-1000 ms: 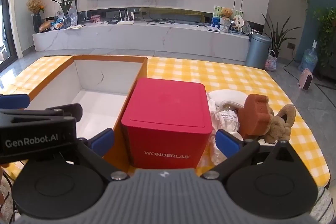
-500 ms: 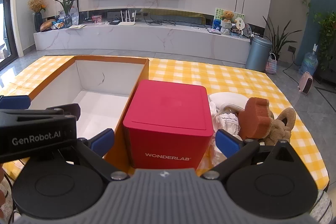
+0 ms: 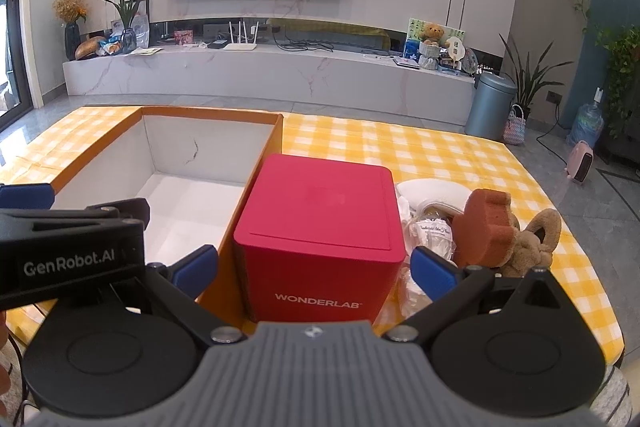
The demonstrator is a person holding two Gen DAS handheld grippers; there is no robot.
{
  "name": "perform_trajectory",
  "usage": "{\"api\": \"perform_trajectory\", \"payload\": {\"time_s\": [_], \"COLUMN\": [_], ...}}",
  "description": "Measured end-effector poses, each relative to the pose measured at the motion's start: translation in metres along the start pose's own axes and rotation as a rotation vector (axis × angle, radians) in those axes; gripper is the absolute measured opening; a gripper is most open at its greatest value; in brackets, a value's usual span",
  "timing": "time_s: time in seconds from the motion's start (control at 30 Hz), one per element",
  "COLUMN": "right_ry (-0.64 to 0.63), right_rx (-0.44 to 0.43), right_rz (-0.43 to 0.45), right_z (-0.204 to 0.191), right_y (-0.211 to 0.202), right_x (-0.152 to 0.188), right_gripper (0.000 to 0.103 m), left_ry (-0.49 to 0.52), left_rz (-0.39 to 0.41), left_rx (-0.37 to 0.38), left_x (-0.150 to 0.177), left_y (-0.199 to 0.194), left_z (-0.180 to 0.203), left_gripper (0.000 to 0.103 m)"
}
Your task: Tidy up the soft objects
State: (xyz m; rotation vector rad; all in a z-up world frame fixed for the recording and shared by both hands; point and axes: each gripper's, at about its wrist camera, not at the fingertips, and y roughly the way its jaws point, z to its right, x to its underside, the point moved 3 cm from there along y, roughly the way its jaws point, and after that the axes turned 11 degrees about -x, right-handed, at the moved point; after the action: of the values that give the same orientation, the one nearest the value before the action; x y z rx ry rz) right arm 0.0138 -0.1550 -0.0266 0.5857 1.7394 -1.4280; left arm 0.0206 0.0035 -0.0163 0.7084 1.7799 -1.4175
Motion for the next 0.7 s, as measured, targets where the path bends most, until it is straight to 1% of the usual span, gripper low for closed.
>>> {"api": "perform_trajectory", "payload": {"time_s": [0.13, 0.33, 0.7], "right_ry": [-0.009, -0.013, -0.034], "right_rx": [0.009, 0.011, 0.025], "right_rz": [-0.007, -0.008, -0.025], "right_z": [-0.0017, -0.0026, -0.0037], "right_y": [0.0020, 0.0027, 0.0073], "right_x": [0.0006, 0.0010, 0.0027], "right_gripper": [0.100, 0.100, 0.100], "left_ry": [-0.008, -0.001, 0.016], "left_rz": [-0.024, -0.012, -0.021], "left_rx": [0.004, -0.006, -0.019], "left_x": [0.0020, 0.0026, 0.0044], "left_y": [0.0028, 0.0010, 0.0031], "left_z": [-0.0001, -0.0003, 0.0020], "left_gripper": [0.102, 0.102, 0.102]}}
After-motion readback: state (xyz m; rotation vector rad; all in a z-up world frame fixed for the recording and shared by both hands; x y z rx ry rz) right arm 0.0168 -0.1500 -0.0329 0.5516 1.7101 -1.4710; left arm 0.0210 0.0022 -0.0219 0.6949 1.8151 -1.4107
